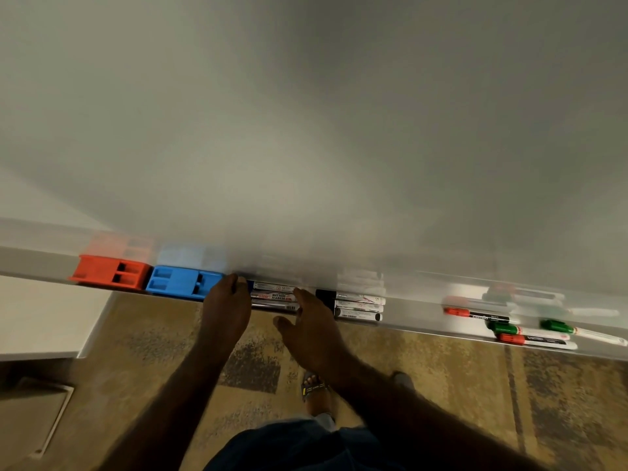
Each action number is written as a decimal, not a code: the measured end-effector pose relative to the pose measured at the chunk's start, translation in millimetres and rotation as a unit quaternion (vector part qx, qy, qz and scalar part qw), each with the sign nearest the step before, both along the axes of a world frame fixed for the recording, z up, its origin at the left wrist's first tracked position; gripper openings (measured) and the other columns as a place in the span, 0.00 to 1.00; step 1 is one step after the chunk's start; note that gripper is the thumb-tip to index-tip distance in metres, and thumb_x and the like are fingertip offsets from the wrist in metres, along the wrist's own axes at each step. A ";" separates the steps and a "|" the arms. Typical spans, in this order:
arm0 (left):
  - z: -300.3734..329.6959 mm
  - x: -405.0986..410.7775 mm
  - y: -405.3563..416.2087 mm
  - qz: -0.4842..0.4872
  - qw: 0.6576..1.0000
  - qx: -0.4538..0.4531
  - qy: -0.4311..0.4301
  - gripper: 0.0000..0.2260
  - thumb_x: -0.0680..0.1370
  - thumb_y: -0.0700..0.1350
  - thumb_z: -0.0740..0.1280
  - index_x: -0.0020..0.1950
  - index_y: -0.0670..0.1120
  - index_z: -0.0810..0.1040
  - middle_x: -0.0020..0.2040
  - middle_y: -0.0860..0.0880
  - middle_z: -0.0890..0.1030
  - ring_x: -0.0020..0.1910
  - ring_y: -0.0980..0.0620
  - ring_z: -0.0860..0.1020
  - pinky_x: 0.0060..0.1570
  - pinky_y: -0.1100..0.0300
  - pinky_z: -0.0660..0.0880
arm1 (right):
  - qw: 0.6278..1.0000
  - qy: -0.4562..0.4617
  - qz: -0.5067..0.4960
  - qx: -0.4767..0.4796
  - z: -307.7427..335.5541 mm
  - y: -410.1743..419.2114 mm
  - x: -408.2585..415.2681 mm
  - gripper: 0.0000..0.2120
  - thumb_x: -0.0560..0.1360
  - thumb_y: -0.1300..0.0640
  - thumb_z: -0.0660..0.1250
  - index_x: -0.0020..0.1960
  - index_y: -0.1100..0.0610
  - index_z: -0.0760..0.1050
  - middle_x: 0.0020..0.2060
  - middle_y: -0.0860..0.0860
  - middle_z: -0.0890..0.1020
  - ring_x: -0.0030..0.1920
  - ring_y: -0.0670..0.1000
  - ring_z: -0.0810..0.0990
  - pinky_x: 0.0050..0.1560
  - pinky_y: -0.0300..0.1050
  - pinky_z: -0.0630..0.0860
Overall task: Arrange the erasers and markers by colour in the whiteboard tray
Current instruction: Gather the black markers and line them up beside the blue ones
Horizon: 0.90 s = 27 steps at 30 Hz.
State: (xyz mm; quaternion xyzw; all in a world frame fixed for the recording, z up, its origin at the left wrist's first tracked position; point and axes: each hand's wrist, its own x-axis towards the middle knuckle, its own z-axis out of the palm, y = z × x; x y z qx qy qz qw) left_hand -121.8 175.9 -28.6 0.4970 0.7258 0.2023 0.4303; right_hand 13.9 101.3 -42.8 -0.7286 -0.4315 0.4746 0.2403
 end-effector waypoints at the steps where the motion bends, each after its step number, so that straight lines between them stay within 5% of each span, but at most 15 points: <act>1: -0.2 0.5 -0.1 -0.001 1.000 0.002 0.004 0.11 0.84 0.45 0.58 0.46 0.47 0.77 0.44 0.42 0.81 0.46 0.40 0.81 0.50 0.37 0.81 | 1.000 -0.003 -0.003 0.002 0.5 -0.1 0.3 0.34 0.78 0.48 0.71 0.79 0.52 0.62 0.73 0.52 0.72 0.70 0.52 0.72 0.68 0.46 0.70; 6: -2.0 2.9 -2.2 -0.002 1.000 0.009 0.006 0.12 0.84 0.47 0.58 0.46 0.51 0.78 0.43 0.47 0.82 0.45 0.46 0.81 0.49 0.42 0.82 | 1.000 0.006 -0.008 0.014 1.3 -0.4 5.4 0.28 0.78 0.48 0.72 0.75 0.53 0.68 0.57 0.49 0.76 0.57 0.49 0.76 0.56 0.44 0.74; 9: -1.6 2.7 -4.0 -0.003 1.000 0.026 0.007 0.11 0.84 0.48 0.59 0.45 0.53 0.77 0.44 0.48 0.82 0.44 0.48 0.82 0.47 0.44 0.82 | 0.999 0.022 -0.024 0.021 4.4 -5.6 14.9 0.30 0.78 0.48 0.71 0.77 0.51 0.66 0.62 0.48 0.77 0.61 0.48 0.77 0.60 0.44 0.77; 12: 3.5 2.1 -6.7 -0.026 0.998 0.055 0.025 0.10 0.85 0.50 0.58 0.50 0.55 0.78 0.45 0.50 0.83 0.45 0.51 0.82 0.41 0.55 0.79 | 0.997 0.042 -0.043 0.040 7.4 -13.9 32.3 0.26 0.78 0.49 0.71 0.75 0.49 0.70 0.63 0.43 0.79 0.62 0.43 0.78 0.59 0.39 0.77; 16: 17.6 9.2 -18.6 -0.043 0.995 0.089 0.031 0.12 0.85 0.52 0.60 0.63 0.50 0.78 0.51 0.50 0.82 0.49 0.52 0.81 0.47 0.54 0.80 | 0.992 0.029 -0.107 0.065 12.1 -27.9 66.4 0.19 0.78 0.52 0.72 0.68 0.46 0.76 0.52 0.31 0.79 0.53 0.27 0.77 0.48 0.21 0.73; 19: 27.2 24.8 -31.5 -0.066 0.994 0.090 0.001 0.13 0.84 0.51 0.60 0.65 0.49 0.78 0.52 0.51 0.83 0.50 0.52 0.82 0.48 0.55 0.80 | 0.988 -0.016 -0.132 0.083 13.9 -39.2 93.5 0.14 0.79 0.53 0.71 0.64 0.46 0.79 0.53 0.35 0.82 0.53 0.27 0.77 0.53 0.27 0.77; 22: 27.3 44.5 -42.0 -0.097 0.992 0.058 -0.052 0.12 0.84 0.51 0.62 0.65 0.52 0.78 0.52 0.58 0.81 0.51 0.60 0.80 0.47 0.64 0.75 | 0.979 -0.046 -0.175 0.091 10.9 -48.8 115.8 0.14 0.79 0.53 0.72 0.64 0.47 0.80 0.52 0.36 0.81 0.51 0.29 0.79 0.47 0.21 0.74; 25: 19.3 62.0 -45.7 -0.133 0.988 0.012 -0.073 0.12 0.84 0.51 0.62 0.63 0.50 0.80 0.53 0.52 0.84 0.52 0.56 0.82 0.46 0.62 0.75 | 0.976 -0.051 -0.201 0.070 3.4 -56.3 129.0 0.12 0.79 0.56 0.70 0.63 0.49 0.80 0.54 0.42 0.84 0.51 0.38 0.82 0.53 0.33 0.78; 27: 13.4 70.2 -45.5 -0.155 0.985 -0.004 -0.073 0.09 0.83 0.51 0.63 0.57 0.51 0.81 0.51 0.52 0.84 0.51 0.55 0.82 0.46 0.62 0.76 | 0.976 -0.060 -0.202 0.060 -3.3 -60.0 133.2 0.11 0.80 0.59 0.69 0.60 0.48 0.81 0.51 0.41 0.84 0.50 0.38 0.83 0.51 0.32 0.77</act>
